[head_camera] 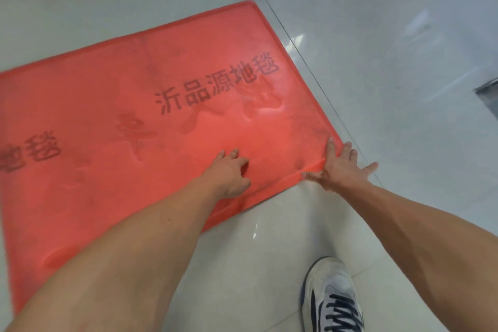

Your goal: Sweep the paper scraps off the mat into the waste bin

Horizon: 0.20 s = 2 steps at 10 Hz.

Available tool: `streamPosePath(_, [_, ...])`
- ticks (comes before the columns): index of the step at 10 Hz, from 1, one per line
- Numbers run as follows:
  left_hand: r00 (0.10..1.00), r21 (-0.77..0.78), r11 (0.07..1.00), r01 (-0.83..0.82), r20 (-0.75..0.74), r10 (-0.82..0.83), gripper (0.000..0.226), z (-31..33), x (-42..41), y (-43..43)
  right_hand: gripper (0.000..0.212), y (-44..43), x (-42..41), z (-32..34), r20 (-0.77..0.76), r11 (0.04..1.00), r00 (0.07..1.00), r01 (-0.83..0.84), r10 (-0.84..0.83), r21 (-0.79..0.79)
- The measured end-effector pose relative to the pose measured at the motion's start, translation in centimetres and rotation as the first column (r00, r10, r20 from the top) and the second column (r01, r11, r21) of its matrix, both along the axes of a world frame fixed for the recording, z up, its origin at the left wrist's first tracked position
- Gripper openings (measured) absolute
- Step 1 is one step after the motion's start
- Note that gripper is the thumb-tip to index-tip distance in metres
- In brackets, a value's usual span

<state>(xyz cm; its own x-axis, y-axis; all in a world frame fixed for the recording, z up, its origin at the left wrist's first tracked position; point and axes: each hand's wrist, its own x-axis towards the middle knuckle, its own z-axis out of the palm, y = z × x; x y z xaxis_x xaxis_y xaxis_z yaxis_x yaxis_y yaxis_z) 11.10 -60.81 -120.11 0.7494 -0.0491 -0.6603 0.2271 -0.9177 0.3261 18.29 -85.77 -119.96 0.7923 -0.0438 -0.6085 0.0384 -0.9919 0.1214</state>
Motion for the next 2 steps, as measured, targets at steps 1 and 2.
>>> streamPosePath(1, [0.999, 0.007, 1.0, -0.03, 0.028, 0.03, 0.072, -0.2, -0.8, 0.0, 0.112, 1.1, 0.1, 1.4, 0.09, 0.996, 0.993, -0.085, 0.081, 0.041])
streamPosePath(2, [0.989, 0.066, 0.993, -0.102, 0.114, 0.095, 0.075, -0.1, -1.4, 0.6, 0.101, 3.9, 0.3, 2.5, 0.151, 0.973, 0.968, -0.214, 0.199, 0.09])
